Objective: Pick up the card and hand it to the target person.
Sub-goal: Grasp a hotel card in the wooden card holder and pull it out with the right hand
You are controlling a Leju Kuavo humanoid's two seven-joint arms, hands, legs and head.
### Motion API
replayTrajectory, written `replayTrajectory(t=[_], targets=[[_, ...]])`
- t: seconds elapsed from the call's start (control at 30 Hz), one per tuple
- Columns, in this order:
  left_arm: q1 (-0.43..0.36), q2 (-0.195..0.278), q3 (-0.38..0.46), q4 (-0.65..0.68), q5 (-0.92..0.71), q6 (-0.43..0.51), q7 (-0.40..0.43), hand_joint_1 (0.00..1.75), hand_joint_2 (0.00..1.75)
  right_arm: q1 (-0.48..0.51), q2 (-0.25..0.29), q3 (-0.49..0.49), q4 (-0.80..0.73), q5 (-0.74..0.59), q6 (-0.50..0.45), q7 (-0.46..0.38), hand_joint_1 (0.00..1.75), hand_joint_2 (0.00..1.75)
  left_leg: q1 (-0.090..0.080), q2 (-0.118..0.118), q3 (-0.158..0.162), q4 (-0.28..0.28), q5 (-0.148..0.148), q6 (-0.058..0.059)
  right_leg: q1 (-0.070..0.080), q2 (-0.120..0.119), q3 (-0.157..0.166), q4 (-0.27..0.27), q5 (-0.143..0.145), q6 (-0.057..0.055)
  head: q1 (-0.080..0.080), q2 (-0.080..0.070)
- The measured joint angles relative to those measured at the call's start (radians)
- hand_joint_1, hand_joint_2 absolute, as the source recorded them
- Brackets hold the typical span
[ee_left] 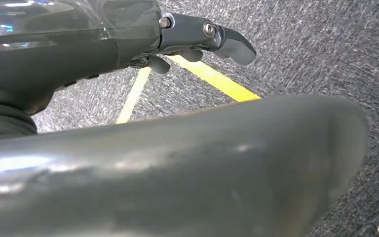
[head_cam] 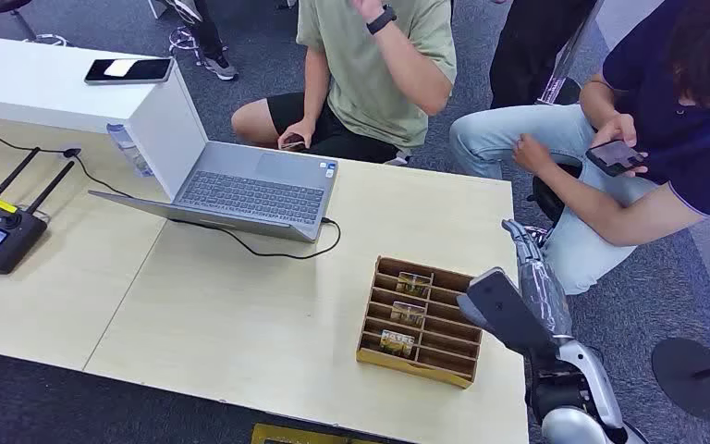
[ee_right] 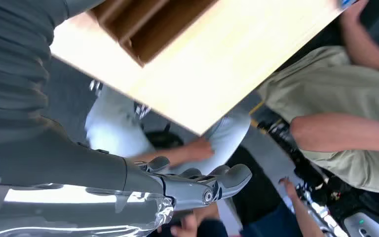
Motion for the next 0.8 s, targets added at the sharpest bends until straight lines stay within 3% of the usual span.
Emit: replayTrajectory(t=[0.27,0.57,0.8], targets=[[-0.001,-0.002,0.000,0.000,-0.002,0.001,0.011,0.00,0.00,-0.119,0.077,0.076,0.037,0.218,0.150,0.165,0.03,1.75,0.000,0.000,0.000,0.000,0.000,0.000,0.000,0.000,0.000,0.000,0.000,0.000,0.000,0.000],[-0.001,-0.006,0.000,0.000,-0.002,0.001,0.012,0.00,0.00,-0.173,0.184,0.157,0.126,0.365,0.219,0.188,0.23,1.75,0.001,-0.001,-0.001,0.000,0.000,0.000,0.000,-0.001,0.000,0.000,0.000,0.000,0.000,0.000],[-0.001,-0.009,0.000,0.000,-0.002,0.007,0.021,0.00,0.00,-0.155,0.245,0.181,0.193,0.406,0.198,0.191,0.59,1.75,0.001,0.000,0.000,0.000,0.000,0.000,0.000,0.000,-0.001,0.000,0.000,0.000,0.000,0.000]])
